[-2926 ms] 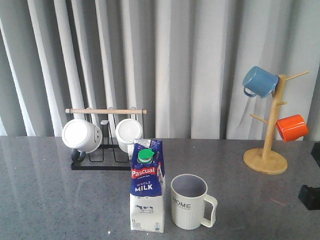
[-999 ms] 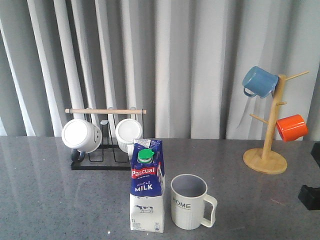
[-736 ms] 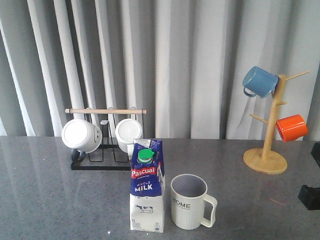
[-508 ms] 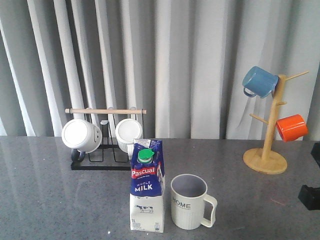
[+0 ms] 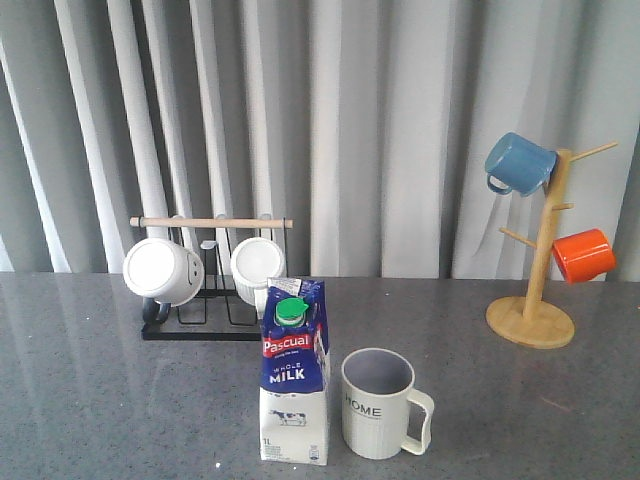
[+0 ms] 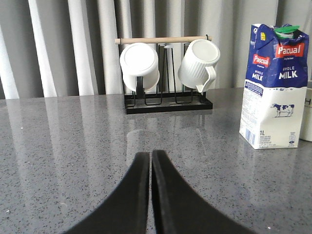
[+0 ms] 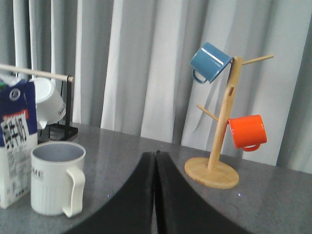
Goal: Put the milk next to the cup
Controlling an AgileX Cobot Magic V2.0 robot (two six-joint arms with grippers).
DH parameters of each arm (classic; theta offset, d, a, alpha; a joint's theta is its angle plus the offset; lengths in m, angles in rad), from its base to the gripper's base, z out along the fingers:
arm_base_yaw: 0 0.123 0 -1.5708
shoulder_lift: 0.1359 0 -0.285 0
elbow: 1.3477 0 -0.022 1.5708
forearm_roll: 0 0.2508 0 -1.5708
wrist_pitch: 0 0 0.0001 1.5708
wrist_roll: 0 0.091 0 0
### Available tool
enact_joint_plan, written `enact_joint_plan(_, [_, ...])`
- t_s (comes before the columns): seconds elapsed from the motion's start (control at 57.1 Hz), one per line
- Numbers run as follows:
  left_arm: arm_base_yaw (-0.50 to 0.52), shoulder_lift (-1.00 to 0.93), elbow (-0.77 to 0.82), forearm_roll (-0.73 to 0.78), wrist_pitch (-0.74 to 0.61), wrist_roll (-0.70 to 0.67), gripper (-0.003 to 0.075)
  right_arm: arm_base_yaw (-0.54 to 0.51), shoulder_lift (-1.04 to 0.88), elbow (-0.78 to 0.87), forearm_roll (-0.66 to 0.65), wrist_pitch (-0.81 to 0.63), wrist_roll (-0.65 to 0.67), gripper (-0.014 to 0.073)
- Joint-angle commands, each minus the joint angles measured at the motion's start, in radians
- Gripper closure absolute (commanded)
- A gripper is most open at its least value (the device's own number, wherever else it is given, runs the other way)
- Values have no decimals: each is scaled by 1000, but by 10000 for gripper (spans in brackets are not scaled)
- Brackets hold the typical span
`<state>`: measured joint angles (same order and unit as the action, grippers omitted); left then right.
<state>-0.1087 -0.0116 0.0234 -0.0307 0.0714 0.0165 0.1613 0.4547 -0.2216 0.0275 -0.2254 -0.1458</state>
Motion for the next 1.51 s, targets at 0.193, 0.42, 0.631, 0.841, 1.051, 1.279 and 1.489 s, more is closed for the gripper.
enact_joint_plan(0.193, [2, -13, -22, -9, -79, -10, 726, -79, -282, 163, -66, 33, 21, 602])
enact_joint_plan(0.42, [2, -13, -22, -9, -79, -10, 726, -168, -445, 261, -144, 50, 137, 602])
enact_joint_plan(0.631, [2, -13, -22, -9, -79, -10, 726, -168, -479, 260, -177, 110, 179, 602])
enact_joint_plan(0.841, [2, -13, -22, -9, -79, -10, 726, -168, -478, 260, -160, 125, 194, 602])
enact_joint_plan(1.051, [2, -13, -22, -9, -79, -10, 726, -168, -478, 260, -165, 161, 206, 602])
enact_joint_plan(1.279, [2, -13, -22, -9, -79, -10, 726, -212, -478, 260, -144, 159, 208, 602])
enact_joint_plan(1.489, [2, -13, -22, -9, -79, -10, 726, -271, -478, 260, -90, 131, 208, 602])
